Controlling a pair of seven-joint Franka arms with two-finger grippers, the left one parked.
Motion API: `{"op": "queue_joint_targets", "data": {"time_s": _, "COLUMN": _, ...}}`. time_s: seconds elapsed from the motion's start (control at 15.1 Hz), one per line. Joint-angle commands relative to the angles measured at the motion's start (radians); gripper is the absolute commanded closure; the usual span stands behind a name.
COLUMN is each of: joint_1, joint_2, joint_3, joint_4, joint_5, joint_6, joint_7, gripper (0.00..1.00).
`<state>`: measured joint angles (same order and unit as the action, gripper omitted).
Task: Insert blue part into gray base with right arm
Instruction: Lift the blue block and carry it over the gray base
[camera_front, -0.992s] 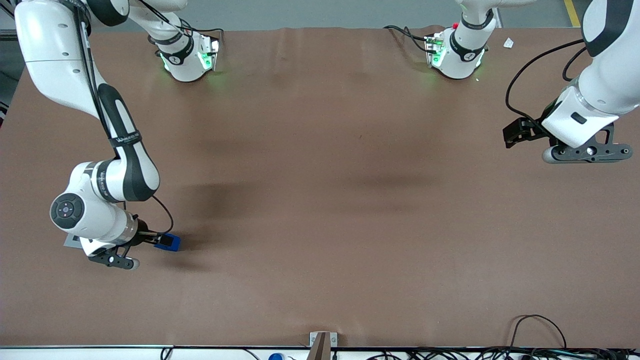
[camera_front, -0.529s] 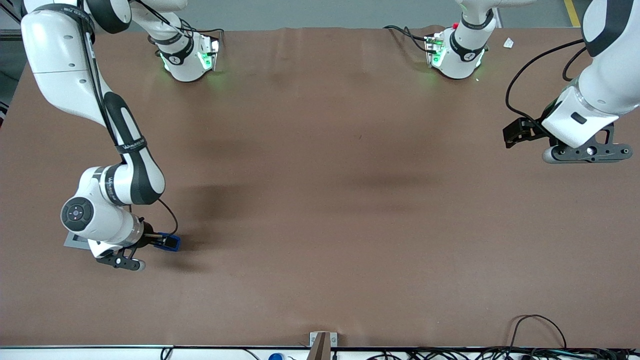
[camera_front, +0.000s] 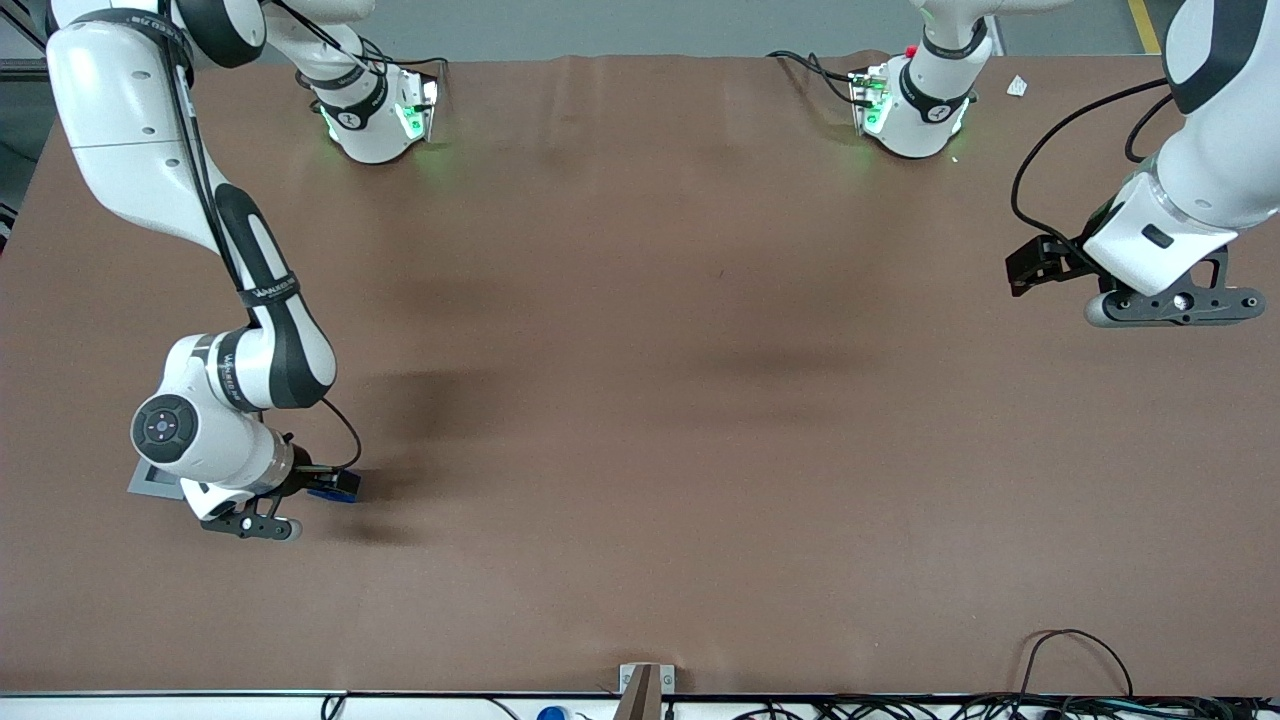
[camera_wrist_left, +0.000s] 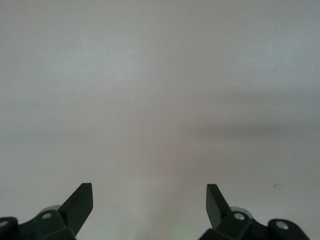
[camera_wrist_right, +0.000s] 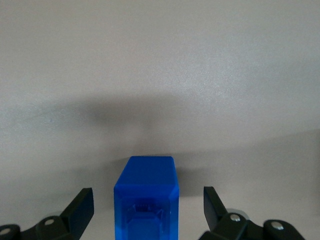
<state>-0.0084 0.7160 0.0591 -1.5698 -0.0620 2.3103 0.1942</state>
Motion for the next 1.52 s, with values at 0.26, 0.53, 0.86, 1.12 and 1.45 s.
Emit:
{"op": "queue_joint_targets", "data": {"time_s": 0.26, "joint_1": -0.015, "joint_2": 0.005, "joint_3": 0.01, "joint_4": 0.007, "joint_5": -0.01, "joint_6": 0.003, "joint_7": -0.016, "gripper": 0.3}}
{"op": "queue_joint_targets", "data": {"time_s": 0.53, "joint_1": -0.013, "joint_2": 0.005, "joint_3": 0.01, "joint_4": 0.008, "joint_5": -0.007, "joint_6": 0.0, "joint_7": -0.01, "gripper": 0.64}}
{"op": "queue_joint_targets", "data": {"time_s": 0.86, "joint_1": -0.007, "joint_2": 0.005, "joint_3": 0.011, "joint_4": 0.068, "joint_5": 0.016, "joint_6": -0.088, "joint_7": 0.017, "gripper": 1.0}}
{"op": "queue_joint_targets", "data": {"time_s": 1.12, "joint_1": -0.085, "joint_2": -0.001, "joint_3": 0.014, "joint_4": 0.186, "joint_5": 0.028, "joint_6": -0.33, "joint_7": 0.004, "gripper": 1.0}}
{"op": "queue_joint_targets", "data": {"time_s": 1.45, "joint_1": -0.171, "joint_2": -0.007, "joint_3": 0.016, "joint_4": 0.27, "joint_5": 0.025, "joint_6": -0.439, "joint_7": -0.096, "gripper": 1.0}}
